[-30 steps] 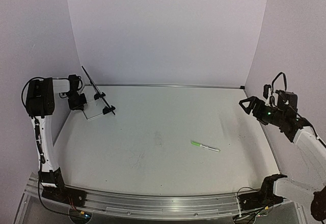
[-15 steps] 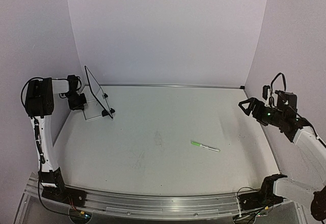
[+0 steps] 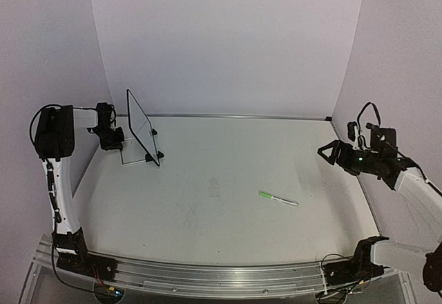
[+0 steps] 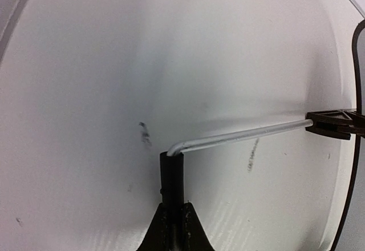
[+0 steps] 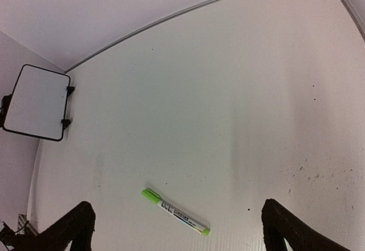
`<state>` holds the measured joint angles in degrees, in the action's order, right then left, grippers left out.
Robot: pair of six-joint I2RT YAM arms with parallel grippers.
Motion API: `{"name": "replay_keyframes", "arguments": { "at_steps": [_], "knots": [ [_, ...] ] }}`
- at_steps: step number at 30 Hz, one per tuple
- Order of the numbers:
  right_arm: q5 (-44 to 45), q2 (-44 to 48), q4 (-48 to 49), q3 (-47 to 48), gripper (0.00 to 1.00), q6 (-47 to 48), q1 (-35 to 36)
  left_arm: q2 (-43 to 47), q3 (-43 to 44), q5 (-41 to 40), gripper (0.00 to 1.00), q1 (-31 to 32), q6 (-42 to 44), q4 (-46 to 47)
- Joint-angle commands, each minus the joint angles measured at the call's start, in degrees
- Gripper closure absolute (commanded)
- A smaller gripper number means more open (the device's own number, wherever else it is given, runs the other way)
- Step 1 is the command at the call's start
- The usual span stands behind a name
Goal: Write a sentence on the whiteboard
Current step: Move the whiteboard to the center of the board.
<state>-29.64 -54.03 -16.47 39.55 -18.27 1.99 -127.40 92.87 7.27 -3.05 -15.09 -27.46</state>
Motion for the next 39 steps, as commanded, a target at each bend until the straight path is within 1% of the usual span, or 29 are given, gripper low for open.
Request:
{"name": "replay_keyframes", "arguments": {
  "at_steps": [1, 5, 8, 15, 21, 31, 35, 39],
  "knots": [
    [-1.36, -0.76, -0.06, 2.34, 0.03, 1.54, 1.32, 1.77, -2.17, 4.56, 1.00, 4.49, 3.86, -5.04],
    [-1.49, -1.75, -0.14, 2.69, 0.03, 2.51, 3.26, 2.14, -2.64, 5.09, 1.00, 6.67, 5.64, -5.41],
    [-0.68, -3.03, -0.14, 3.25, 0.04, 3.16, 6.19, 2.63, -3.16, 5.21, 1.00, 8.48, 7.09, -5.50],
    [3.93, -6.84, 0.44, 5.68, 0.04, 5.39, 16.17, 5.41, -5.55, 8.44, 1.00, 11.43, 10.58, -4.68],
    [2.36, -9.88, 5.33, 6.23, 0.05, 5.53, 20.98, 6.91, -6.01, 10.35, 1.00, 15.57, 13.97, -6.11],
    [2.71, -13.36, 9.90, 5.98, 0.04, 7.03, 27.40, 7.64, -6.03, 14.64, 1.00, 22.84, 18.71, -8.98],
    [2.84, -15.04, 11.82, 5.80, 0.10, 9.15, 30.00, 7.97, -6.20, 17.11, 1.00, 26.01, 20.55, -9.59],
    [5.90, -16.47, 13.41, 5.80, 0.11, 11.17, 33.79, 8.07, -6.08, 20.70, 1.00, 28.69, 22.64, -10.53]
  ]
}}
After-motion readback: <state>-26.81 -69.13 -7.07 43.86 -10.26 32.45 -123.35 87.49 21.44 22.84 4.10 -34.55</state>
